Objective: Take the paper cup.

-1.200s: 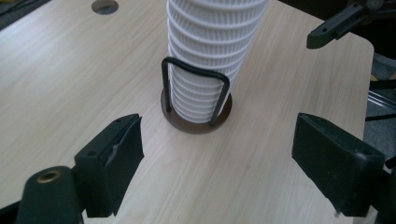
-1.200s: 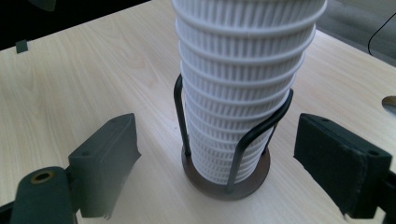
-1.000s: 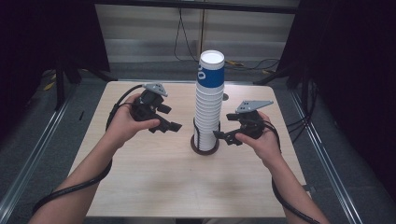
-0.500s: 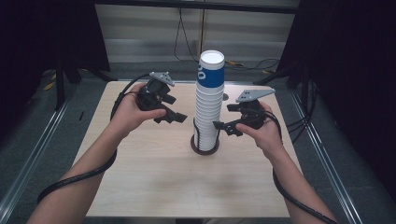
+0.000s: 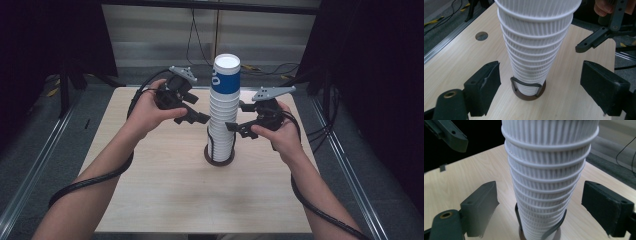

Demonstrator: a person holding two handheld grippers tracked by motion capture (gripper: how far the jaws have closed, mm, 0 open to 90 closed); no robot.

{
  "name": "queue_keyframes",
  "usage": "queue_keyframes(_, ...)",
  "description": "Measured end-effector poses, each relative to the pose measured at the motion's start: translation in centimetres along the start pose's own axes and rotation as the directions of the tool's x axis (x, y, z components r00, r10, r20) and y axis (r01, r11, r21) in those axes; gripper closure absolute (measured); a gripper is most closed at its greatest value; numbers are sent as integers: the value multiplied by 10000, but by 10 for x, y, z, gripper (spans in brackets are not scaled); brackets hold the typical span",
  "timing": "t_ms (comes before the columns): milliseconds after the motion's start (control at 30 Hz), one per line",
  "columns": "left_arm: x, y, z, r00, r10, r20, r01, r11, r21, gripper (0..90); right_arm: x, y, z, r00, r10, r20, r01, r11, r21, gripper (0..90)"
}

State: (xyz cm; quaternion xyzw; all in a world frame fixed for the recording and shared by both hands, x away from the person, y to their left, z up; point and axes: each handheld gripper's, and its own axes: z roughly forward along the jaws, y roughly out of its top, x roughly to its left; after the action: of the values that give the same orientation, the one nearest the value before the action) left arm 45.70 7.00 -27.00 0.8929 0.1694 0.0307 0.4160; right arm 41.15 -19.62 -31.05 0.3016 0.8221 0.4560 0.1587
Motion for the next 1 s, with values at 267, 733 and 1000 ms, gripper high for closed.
queue_keyframes(267, 1, 15, -1, 10000, -39, -66, 37, 9995, -304, 162, -1, 10, 1, 9998, -135, 161, 133, 9999, 100, 124)
queue_keyframes(733, 2, 38, 7, 9999, 61, -127, -74, 9951, -987, 158, -3, 16, 4, 9996, -120, 261, 122, 9999, -57, 124)
queue_keyframes(1000, 3, 45, 13, 9999, -57, -113, 42, 9918, -1276, 155, -4, 17, 5, 9992, -167, 352, 172, 9997, -145, 124)
